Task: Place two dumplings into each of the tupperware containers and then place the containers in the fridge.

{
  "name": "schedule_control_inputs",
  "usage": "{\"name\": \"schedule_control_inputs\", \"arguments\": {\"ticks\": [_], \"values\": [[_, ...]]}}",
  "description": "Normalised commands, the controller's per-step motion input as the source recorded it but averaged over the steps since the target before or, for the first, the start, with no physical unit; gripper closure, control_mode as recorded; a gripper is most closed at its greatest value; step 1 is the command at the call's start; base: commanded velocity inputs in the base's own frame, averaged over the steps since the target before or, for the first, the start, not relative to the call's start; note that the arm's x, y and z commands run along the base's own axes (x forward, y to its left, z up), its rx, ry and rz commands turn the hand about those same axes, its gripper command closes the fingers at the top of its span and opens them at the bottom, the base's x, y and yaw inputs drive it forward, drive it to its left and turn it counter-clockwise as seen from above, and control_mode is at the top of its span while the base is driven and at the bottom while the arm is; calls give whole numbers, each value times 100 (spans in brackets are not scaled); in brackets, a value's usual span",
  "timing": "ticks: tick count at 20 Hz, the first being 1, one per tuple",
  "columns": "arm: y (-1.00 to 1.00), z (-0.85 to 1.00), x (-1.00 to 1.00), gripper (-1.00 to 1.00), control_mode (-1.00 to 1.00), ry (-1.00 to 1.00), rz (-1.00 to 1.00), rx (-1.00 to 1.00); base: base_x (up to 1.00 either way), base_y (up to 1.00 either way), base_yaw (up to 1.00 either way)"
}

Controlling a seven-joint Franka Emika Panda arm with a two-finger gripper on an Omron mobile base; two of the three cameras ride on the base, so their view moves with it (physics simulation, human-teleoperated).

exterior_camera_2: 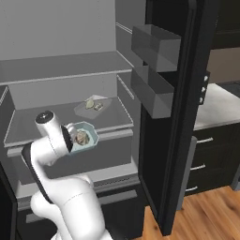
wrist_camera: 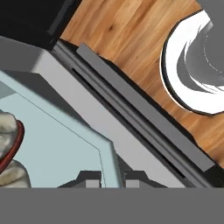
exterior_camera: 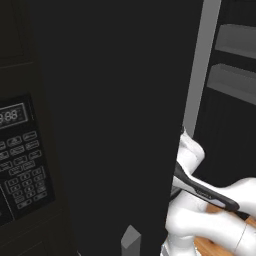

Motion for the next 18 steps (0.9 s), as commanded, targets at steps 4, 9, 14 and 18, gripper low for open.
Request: {"name": "schedule_control_inputs", "arguments": {"ticks": [4, 9, 14, 18], "values": [[7, 0, 38, 100, -100, 0, 73, -3, 0, 0, 0], [21, 10, 42, 100, -100, 3, 49, -19, 0, 0, 0], [31, 29, 30, 100, -100, 2, 42, -34, 0, 0, 0], [23, 20, 40, 100, -100, 0, 45, -30, 0, 0, 0]]}}
